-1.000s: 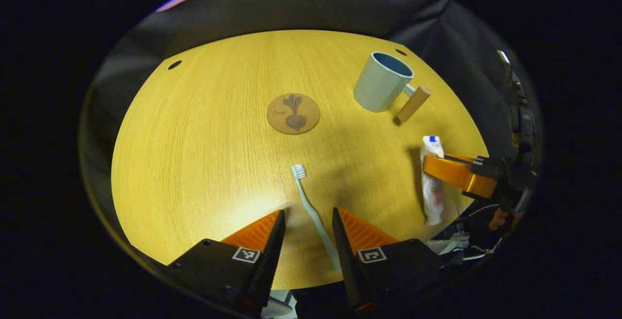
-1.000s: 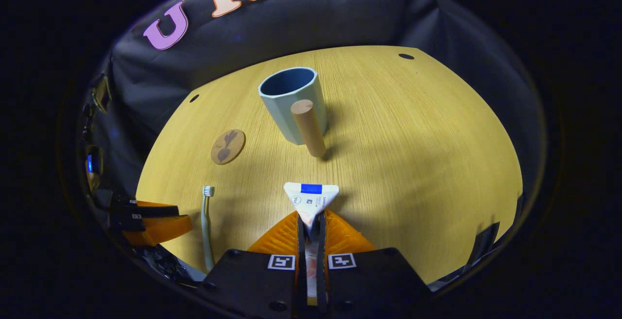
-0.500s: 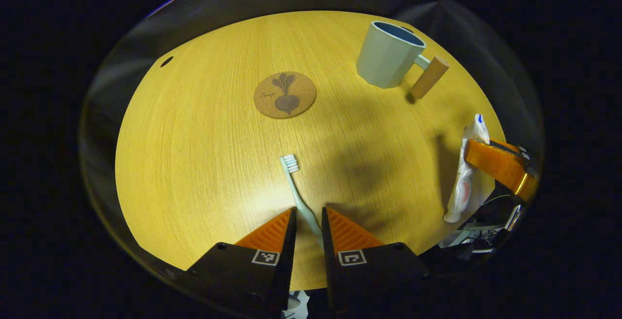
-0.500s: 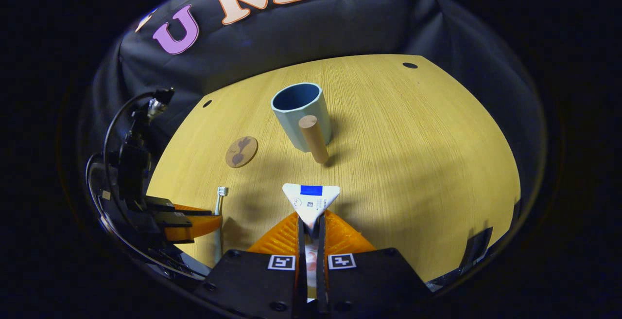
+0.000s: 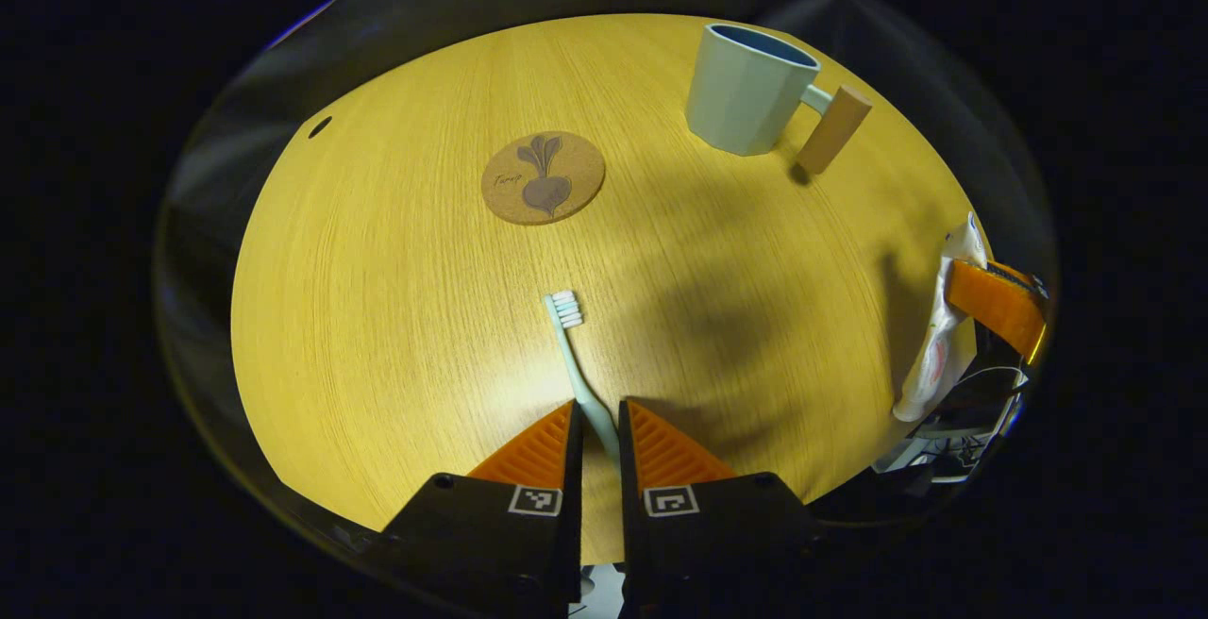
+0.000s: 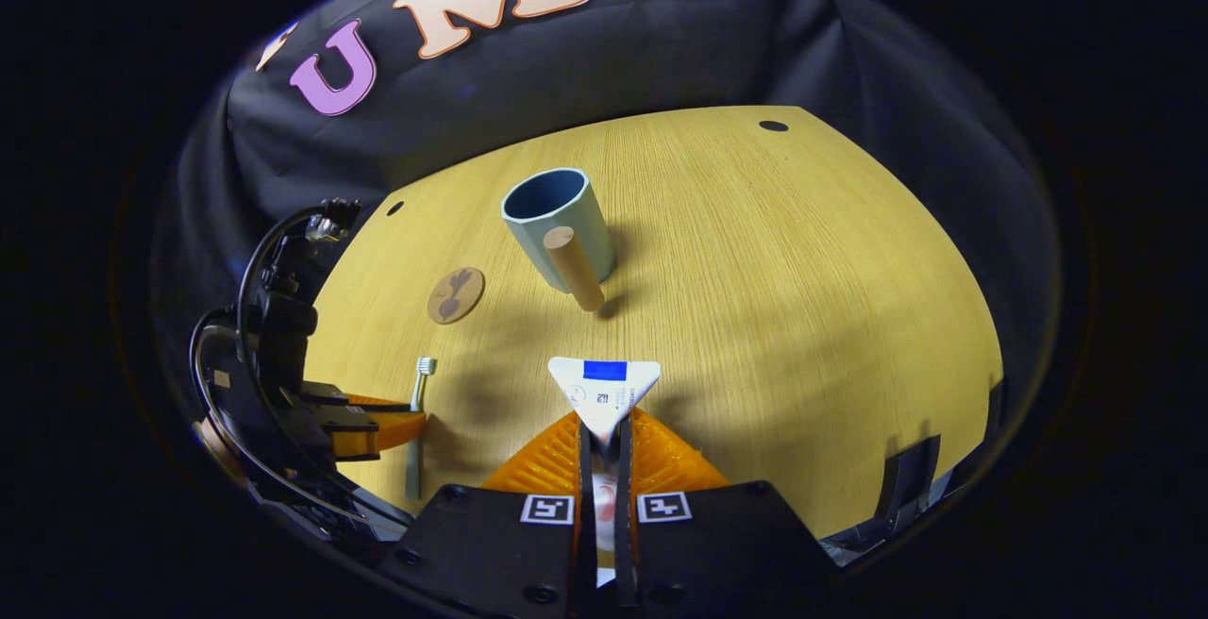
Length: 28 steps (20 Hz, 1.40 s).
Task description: Put the toothbrush and toothpaste on the desktop into the cup, then pick up the cup and place it on the coaster on the desktop.
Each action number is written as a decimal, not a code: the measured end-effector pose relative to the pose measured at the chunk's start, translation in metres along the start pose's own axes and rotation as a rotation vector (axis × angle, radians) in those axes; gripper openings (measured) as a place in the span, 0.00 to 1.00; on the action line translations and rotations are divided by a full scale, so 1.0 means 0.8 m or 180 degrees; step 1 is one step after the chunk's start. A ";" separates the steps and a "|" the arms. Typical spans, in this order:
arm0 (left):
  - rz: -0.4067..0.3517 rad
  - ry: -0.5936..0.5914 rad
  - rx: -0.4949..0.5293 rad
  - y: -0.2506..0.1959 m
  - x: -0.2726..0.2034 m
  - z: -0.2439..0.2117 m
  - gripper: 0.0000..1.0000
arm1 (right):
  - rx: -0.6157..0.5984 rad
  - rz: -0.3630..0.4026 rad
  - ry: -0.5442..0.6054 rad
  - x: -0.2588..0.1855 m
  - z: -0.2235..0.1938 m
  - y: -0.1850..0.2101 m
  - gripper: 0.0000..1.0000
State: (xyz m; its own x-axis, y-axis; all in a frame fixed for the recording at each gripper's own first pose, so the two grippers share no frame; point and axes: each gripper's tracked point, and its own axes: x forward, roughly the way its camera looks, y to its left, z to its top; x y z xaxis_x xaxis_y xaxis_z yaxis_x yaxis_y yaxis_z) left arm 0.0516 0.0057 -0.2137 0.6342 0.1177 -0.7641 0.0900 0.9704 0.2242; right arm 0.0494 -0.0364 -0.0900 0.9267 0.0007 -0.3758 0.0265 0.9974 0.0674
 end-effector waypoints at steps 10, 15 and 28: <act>-0.0244 -0.0424 -0.0114 -0.002 -0.016 0.013 0.00 | -0.0002 0.0002 -0.0223 -0.017 0.018 -0.001 0.10; -0.0530 -0.0814 -0.0441 -0.004 -0.052 0.042 0.00 | 0.0024 0.0056 -0.0646 -0.031 0.064 0.009 0.10; -0.1117 -0.2515 -0.0709 0.012 -0.145 0.190 0.00 | -0.0107 0.0396 -0.1999 -0.056 0.242 0.066 0.10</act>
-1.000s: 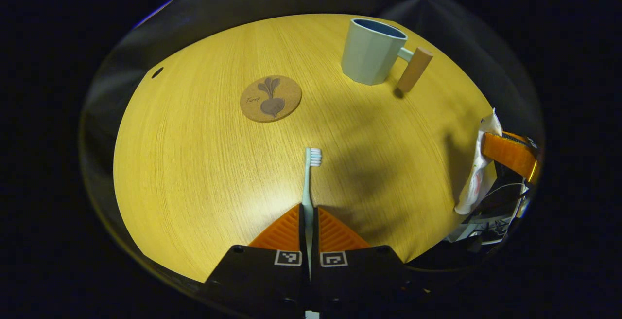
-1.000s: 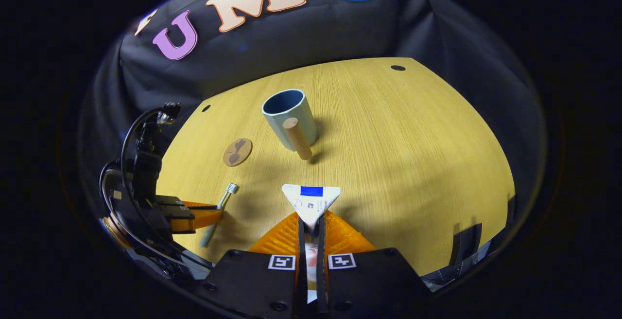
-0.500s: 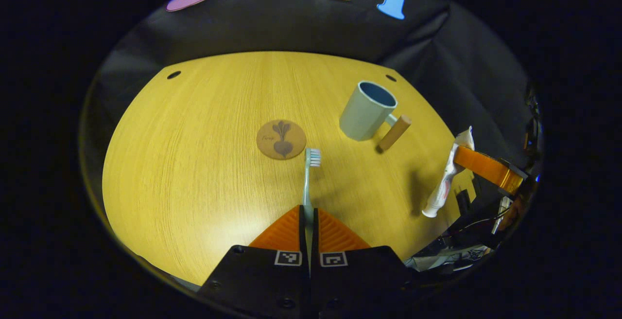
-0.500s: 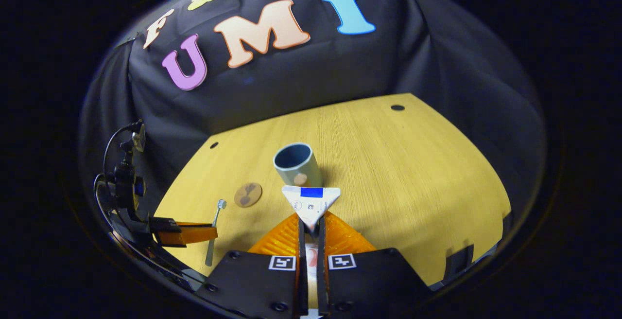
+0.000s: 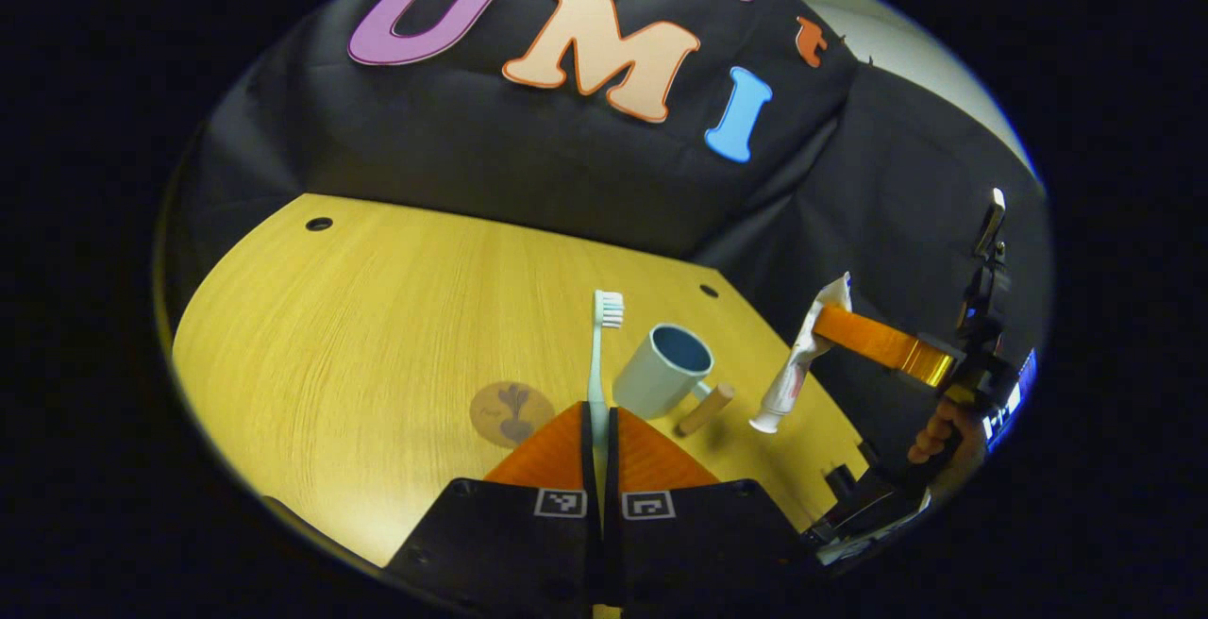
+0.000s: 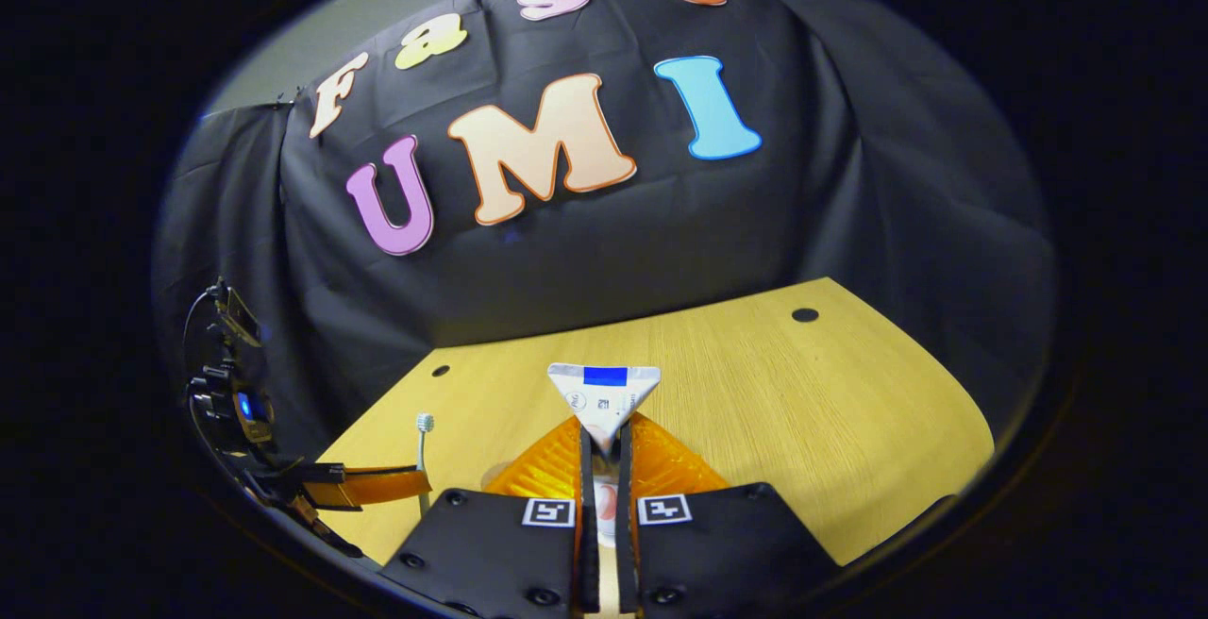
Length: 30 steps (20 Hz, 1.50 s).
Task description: Put the toothbrush and toothpaste on the desktop into the cup, then pick up the cup and place it on the coaster on the desktop.
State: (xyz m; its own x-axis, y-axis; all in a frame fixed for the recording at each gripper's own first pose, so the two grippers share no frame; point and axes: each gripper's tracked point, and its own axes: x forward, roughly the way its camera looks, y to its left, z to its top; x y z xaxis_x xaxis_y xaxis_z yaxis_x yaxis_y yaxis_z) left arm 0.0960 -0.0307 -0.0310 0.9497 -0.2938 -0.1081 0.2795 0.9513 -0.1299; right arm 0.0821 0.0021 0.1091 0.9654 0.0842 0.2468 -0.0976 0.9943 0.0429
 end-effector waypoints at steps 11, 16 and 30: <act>-0.0295 -0.0743 0.0039 -0.005 0.046 0.091 0.00 | -0.0195 0.0054 -0.0448 0.108 0.026 0.011 0.10; -0.0399 -0.1011 -0.0107 -0.008 0.058 0.129 0.00 | -0.0254 0.0028 -0.0219 0.128 -0.012 0.006 0.10; -0.0908 -0.1217 -0.0045 -0.076 0.124 0.150 0.00 | 0.0023 -0.0035 -0.0073 0.106 -0.055 -0.005 0.69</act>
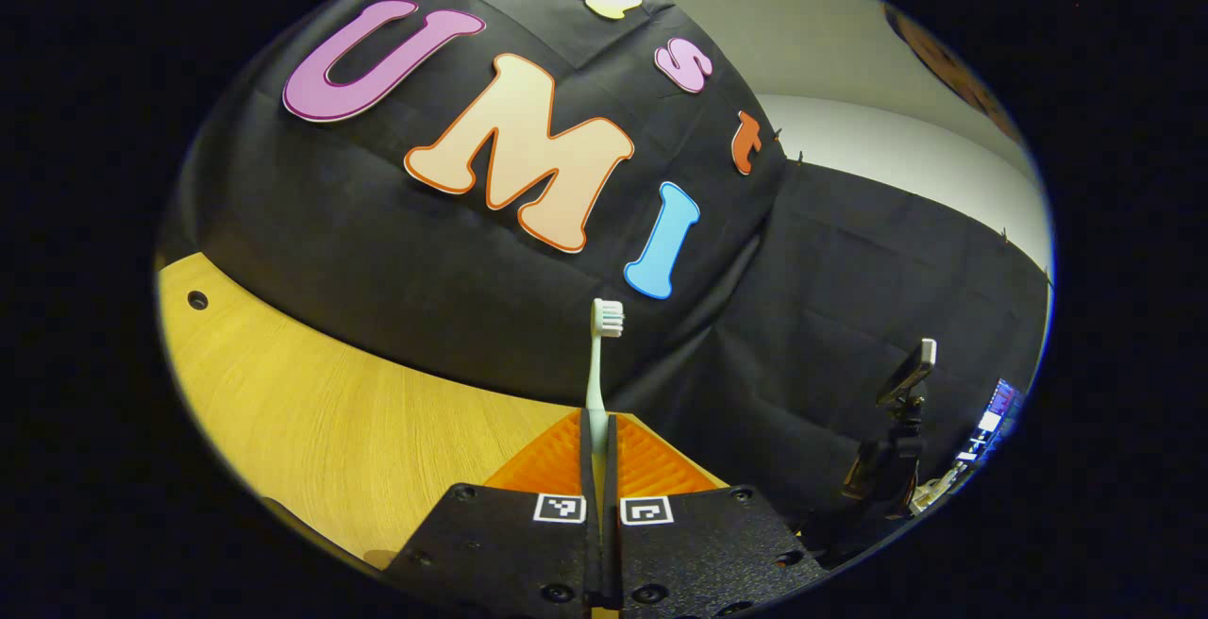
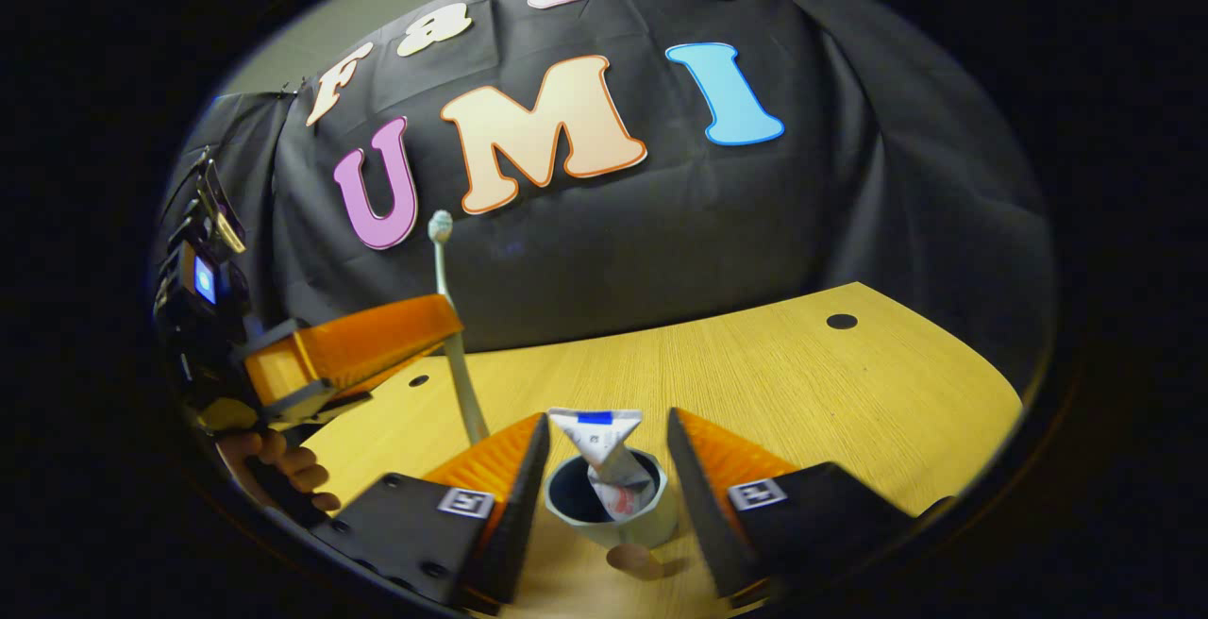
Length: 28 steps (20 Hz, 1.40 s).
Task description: Put the toothbrush and toothpaste on the desktop into the cup, then pick up the cup and place it on the coaster on the desktop.
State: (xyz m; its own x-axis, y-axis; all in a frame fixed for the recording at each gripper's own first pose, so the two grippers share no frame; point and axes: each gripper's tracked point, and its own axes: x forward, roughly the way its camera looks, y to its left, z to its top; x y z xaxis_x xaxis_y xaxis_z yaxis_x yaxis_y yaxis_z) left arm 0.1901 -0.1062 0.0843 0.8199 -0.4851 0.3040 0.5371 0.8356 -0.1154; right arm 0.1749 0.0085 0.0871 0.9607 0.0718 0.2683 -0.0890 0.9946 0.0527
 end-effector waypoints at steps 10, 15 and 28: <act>0.0063 0.0091 -0.0158 0.003 0.016 -0.053 0.00 | 0.0440 -0.0423 -0.0230 -0.056 0.028 -0.083 0.97; 0.0079 0.0155 -0.0122 -0.001 0.017 -0.077 0.00 | 0.0432 -0.0560 -0.0225 -0.068 0.028 -0.111 0.97; 0.0282 0.0142 -0.0156 0.014 -0.002 -0.097 0.21 | 0.0291 -0.0449 -0.0083 -0.073 0.010 -0.109 0.97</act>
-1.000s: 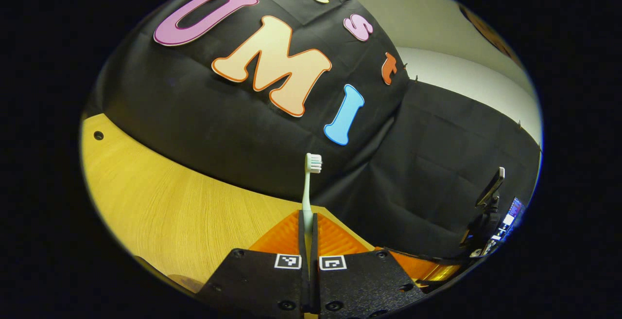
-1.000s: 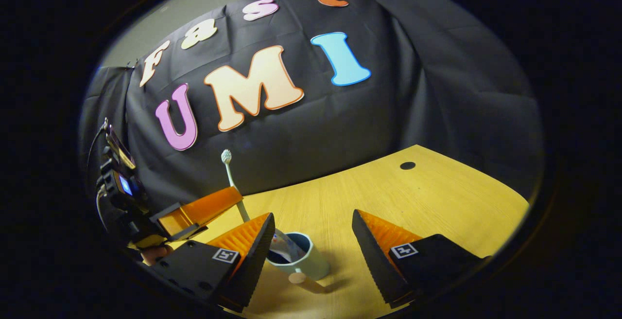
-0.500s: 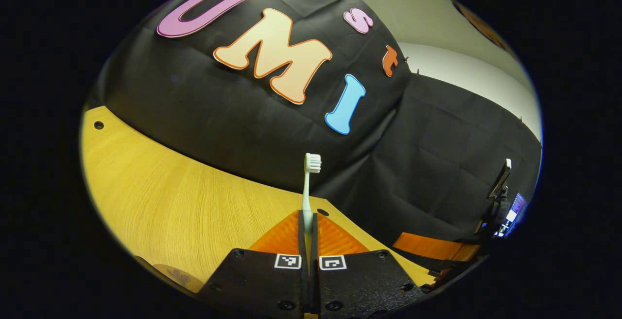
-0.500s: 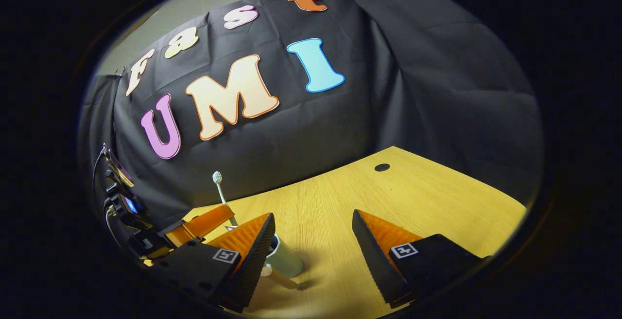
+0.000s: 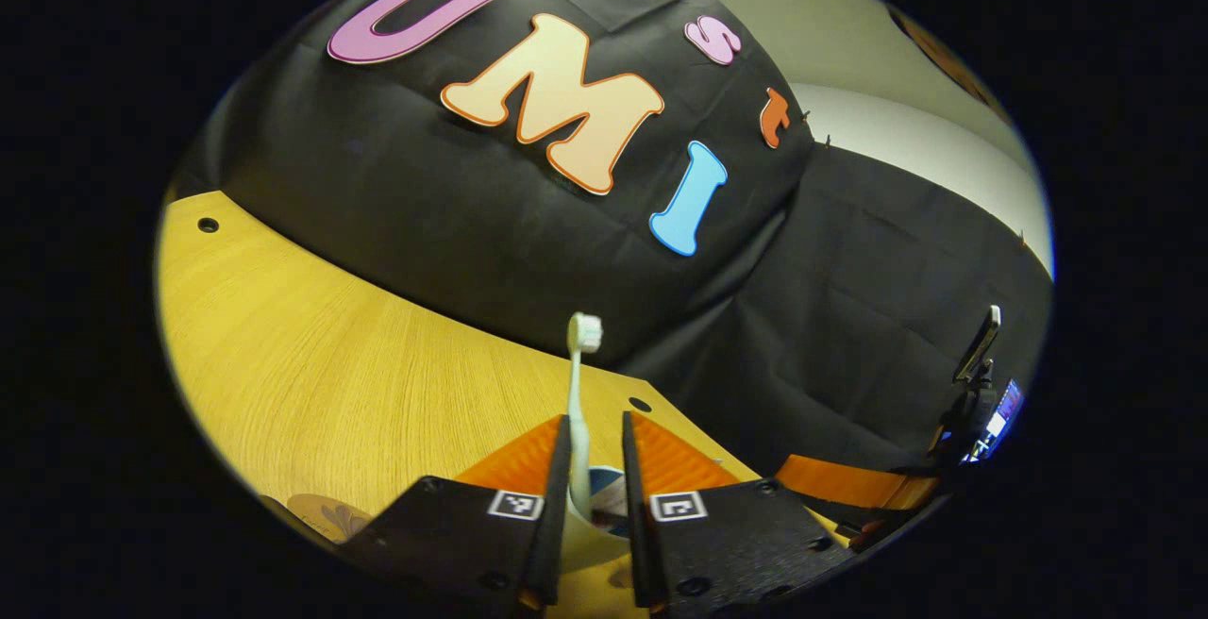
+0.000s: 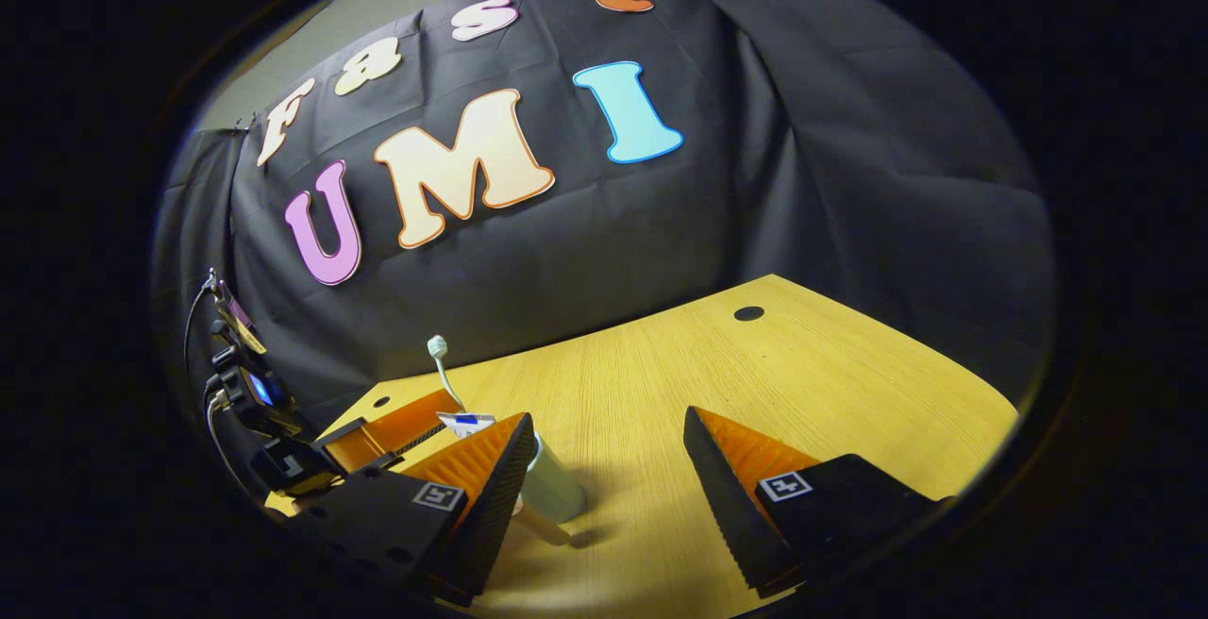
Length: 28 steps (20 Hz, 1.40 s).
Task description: Put the toothbrush and toothpaste on the desktop into the cup, then pick up the cup and place it on the coaster on the desktop.
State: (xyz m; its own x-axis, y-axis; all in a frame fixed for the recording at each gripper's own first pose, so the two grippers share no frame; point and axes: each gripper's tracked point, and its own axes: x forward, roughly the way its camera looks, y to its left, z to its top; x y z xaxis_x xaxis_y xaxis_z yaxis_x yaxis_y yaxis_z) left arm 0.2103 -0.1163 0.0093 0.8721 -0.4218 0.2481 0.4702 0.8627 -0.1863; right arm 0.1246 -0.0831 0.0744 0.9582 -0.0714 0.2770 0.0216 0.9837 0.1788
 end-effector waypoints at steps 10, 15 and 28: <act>0.0302 -0.0006 0.0156 0.027 -0.042 0.022 0.93 | -0.0087 0.0157 0.0223 -0.005 0.006 0.024 0.97; 0.0474 0.0070 0.0307 0.055 -0.086 0.050 0.93 | -0.0090 0.0331 0.0650 -0.009 -0.010 0.054 0.97; 0.1109 0.0462 0.0440 0.141 -0.219 0.051 0.93 | -0.0993 0.0419 0.1932 0.005 -0.086 0.087 0.97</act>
State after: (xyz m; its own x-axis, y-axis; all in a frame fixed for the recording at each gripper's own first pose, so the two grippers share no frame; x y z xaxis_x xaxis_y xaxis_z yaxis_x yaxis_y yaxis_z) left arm 0.1049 0.0665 -0.0166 0.9908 -0.1239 0.0541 0.1289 0.9862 -0.1034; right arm 0.1500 -0.0037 0.0229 0.9466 0.0674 -0.3154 -0.1119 0.9858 -0.1251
